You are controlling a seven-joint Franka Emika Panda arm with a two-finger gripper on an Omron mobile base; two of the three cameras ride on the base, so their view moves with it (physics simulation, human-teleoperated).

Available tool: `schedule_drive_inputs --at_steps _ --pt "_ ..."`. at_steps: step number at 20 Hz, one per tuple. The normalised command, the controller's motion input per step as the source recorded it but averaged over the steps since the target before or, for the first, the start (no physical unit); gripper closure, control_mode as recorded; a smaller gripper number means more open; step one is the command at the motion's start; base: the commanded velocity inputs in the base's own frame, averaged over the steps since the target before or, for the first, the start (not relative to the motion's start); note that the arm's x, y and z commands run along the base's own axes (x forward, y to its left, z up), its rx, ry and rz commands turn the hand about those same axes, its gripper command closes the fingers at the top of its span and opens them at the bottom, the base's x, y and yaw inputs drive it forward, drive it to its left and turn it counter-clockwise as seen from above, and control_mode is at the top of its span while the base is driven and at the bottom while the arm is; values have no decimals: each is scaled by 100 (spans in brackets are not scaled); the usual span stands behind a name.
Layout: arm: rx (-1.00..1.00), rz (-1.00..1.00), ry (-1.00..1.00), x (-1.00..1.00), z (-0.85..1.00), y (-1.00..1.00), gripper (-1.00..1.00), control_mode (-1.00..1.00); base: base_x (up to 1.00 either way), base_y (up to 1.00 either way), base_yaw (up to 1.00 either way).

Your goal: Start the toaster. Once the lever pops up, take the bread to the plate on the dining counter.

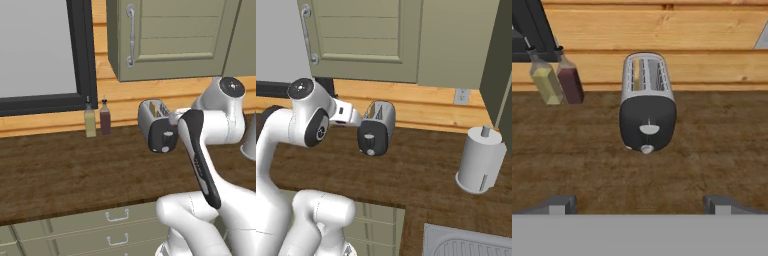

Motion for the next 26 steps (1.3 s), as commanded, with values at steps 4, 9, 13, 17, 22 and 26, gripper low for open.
schedule_drive_inputs --at_steps 4,9,13,17,22,26 --pt "0 7 -7 51 -37 0 -100 -100 0 0 0" --pt "0 7 -6 70 -14 2 -100 -100 0 0 0" --pt "0 3 0 76 -4 1 -100 -100 0 0 0" --pt "0 1 0 71 -21 0 -100 -100 0 0 0" --pt "0 0 1 50 -38 0 -100 -100 0 0 0" --pt "0 0 0 41 -29 0 -100 -100 0 0 0"
